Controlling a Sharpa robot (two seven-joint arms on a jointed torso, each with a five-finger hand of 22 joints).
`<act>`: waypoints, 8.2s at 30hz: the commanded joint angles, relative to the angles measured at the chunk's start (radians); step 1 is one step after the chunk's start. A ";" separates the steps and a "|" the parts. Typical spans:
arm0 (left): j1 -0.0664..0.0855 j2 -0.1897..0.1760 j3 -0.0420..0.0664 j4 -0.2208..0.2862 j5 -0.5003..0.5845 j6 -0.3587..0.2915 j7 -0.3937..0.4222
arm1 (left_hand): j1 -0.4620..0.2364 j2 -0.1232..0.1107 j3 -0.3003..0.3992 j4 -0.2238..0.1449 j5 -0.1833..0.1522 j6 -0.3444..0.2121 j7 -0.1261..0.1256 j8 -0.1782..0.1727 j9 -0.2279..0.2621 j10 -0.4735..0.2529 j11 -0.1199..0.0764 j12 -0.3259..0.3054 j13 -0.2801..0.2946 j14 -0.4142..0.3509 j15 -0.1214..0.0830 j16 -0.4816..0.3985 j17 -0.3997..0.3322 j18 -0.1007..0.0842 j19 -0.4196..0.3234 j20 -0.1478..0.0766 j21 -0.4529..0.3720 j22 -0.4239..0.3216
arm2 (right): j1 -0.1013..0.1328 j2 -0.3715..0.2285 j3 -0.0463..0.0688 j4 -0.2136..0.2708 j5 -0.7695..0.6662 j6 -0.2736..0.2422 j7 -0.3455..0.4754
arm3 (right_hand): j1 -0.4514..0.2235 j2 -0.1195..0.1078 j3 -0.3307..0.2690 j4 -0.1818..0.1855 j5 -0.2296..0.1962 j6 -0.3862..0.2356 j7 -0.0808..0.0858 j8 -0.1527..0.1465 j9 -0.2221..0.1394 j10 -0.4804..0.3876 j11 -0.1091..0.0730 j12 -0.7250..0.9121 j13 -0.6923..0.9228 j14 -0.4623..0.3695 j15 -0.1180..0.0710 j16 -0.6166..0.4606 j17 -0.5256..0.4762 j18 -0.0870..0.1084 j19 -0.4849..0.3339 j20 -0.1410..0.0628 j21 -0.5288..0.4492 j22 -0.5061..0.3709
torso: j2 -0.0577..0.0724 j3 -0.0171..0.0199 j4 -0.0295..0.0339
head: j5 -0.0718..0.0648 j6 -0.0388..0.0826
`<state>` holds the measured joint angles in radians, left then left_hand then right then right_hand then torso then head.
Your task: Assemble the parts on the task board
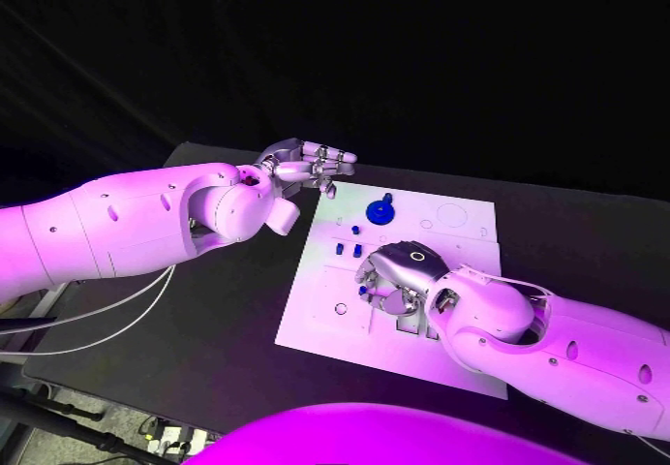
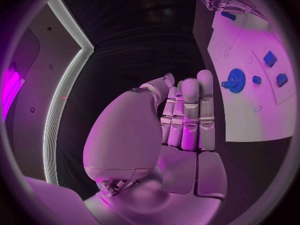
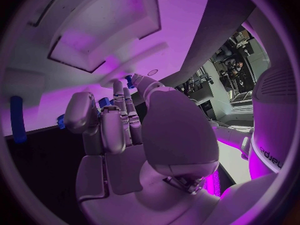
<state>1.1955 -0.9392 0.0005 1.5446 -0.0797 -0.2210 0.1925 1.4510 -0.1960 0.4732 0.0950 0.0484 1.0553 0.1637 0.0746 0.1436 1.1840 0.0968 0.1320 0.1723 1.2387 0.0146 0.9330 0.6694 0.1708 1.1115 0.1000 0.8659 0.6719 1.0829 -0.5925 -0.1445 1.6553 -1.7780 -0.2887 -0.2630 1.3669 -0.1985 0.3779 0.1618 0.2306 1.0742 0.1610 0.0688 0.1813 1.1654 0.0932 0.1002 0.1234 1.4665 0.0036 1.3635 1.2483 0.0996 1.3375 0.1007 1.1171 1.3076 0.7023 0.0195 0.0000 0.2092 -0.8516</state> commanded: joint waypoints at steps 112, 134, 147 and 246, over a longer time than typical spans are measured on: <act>0.001 -0.006 -0.006 -0.006 -0.009 0.019 -0.001 | 0.003 0.008 -0.004 -0.004 0.000 -0.004 0.005 -0.002 -0.003 -0.011 -0.002 0.008 0.004 -0.009 0.000 -0.005 -0.006 0.012 -0.004 0.002 -0.008 -0.006 | 0.133 -0.269 0.025 0.117 0.070 0.032 -0.007 | 0.124 0.083 -0.057 -0.010 -0.010 0.061 -0.036 0.038 -0.013 0.007 -0.032 0.114 -0.010 0.040 -0.019 0.017 -0.011 -0.012 0.043 -0.010 0.036 0.064 | -0.008 -0.0022 -0.0086 | -0.101 0.026; 0.000 0.010 -0.006 -0.011 -0.009 0.022 0.001 | 0.003 0.010 -0.005 -0.004 0.000 -0.004 0.005 -0.002 -0.003 -0.011 -0.002 0.009 0.004 -0.009 0.000 -0.005 -0.007 0.013 -0.005 0.002 -0.010 -0.007 | 0.085 -0.119 0.023 0.216 0.082 -0.012 0.042 | 0.128 0.081 -0.049 -0.015 -0.005 0.060 -0.033 0.036 -0.013 0.008 -0.031 0.111 -0.011 0.041 -0.019 0.019 -0.009 -0.013 0.047 -0.010 0.044 0.069 | -0.005 -0.0035 -0.0065 | -0.064 0.024; 0.000 0.015 -0.006 -0.011 -0.008 0.023 0.001 | 0.003 0.010 -0.005 -0.004 0.000 -0.004 0.005 -0.002 -0.003 -0.011 -0.002 0.009 0.004 -0.009 0.000 -0.005 -0.007 0.013 -0.005 0.002 -0.010 -0.007 | 0.003 -0.009 0.007 0.104 0.074 0.002 0.068 | 0.127 0.080 -0.047 -0.016 -0.002 0.060 -0.032 0.036 -0.013 0.008 -0.030 0.110 -0.012 0.041 -0.018 0.019 -0.009 -0.013 0.046 -0.010 0.041 0.069 | -0.005 -0.0023 -0.0072 | -0.034 0.014; -0.002 0.014 -0.008 -0.021 -0.008 0.028 -0.010 | -0.002 0.014 -0.009 -0.001 0.000 -0.007 0.006 -0.003 -0.005 -0.016 -0.001 0.011 0.006 -0.012 0.001 -0.007 -0.012 0.013 -0.005 0.002 -0.016 -0.013 | 0.074 -0.194 0.017 0.143 0.481 -0.204 0.139 | 0.063 0.064 -0.174 0.013 -0.022 -0.070 -0.006 0.080 -0.055 -0.005 -0.017 0.210 0.021 0.012 -0.007 -0.049 -0.122 0.011 -0.006 0.004 -0.103 0.026 | -0.013 -0.0058 -0.0110 | -0.099 0.015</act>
<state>1.1937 -0.9263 -0.0080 1.5231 -0.0865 -0.2070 0.1802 1.4469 -0.1919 0.4705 0.0923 0.0484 1.0517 0.1673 0.0746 0.1393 1.1767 0.0969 0.1396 0.1766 1.2316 0.0146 0.9292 0.6583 0.1708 1.1115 0.1000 0.8540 0.6603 1.1506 -0.7671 -0.1262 1.7894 -1.5764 -0.4072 -0.2147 1.4306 -0.1382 0.1989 0.1757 0.2057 1.0003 0.1544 0.1470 0.1257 1.1560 0.0773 0.3066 0.1438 1.4664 0.0035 1.3170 1.1268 0.0997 1.3301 0.1070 1.0146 1.3076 0.6928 0.0159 -0.0090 0.1293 -0.8421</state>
